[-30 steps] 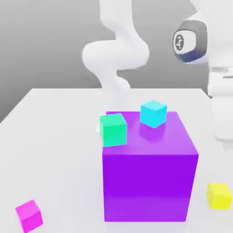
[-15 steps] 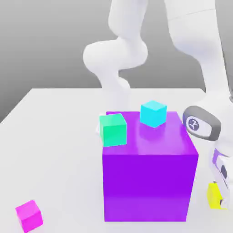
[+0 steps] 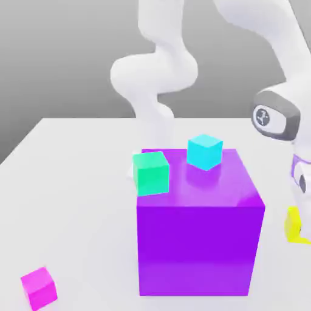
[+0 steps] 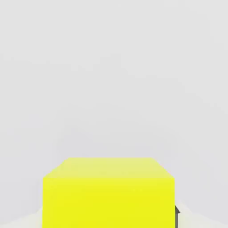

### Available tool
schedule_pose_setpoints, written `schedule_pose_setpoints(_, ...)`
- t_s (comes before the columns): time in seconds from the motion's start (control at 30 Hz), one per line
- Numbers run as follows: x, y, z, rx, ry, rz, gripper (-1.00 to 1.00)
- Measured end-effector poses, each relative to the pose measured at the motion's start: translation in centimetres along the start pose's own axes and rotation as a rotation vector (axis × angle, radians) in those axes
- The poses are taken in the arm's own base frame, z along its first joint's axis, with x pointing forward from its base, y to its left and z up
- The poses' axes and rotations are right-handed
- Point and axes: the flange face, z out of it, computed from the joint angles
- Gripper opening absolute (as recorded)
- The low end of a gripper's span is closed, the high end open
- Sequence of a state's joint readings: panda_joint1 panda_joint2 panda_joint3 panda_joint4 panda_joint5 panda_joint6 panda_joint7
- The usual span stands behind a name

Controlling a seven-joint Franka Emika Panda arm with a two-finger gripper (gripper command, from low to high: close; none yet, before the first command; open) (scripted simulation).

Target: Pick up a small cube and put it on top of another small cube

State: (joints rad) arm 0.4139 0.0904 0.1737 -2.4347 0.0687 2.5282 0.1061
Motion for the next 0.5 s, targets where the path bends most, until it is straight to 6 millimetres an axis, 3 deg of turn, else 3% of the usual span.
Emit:
schedule_pose_setpoints(0.23,-1.4,4.7,-8.3,0.004,0.004,0.357,-1.0)
schedule_pose_setpoints(0.5,-6.5,16.2,-17.5,-0.042,0.027,0.951,-1.0)
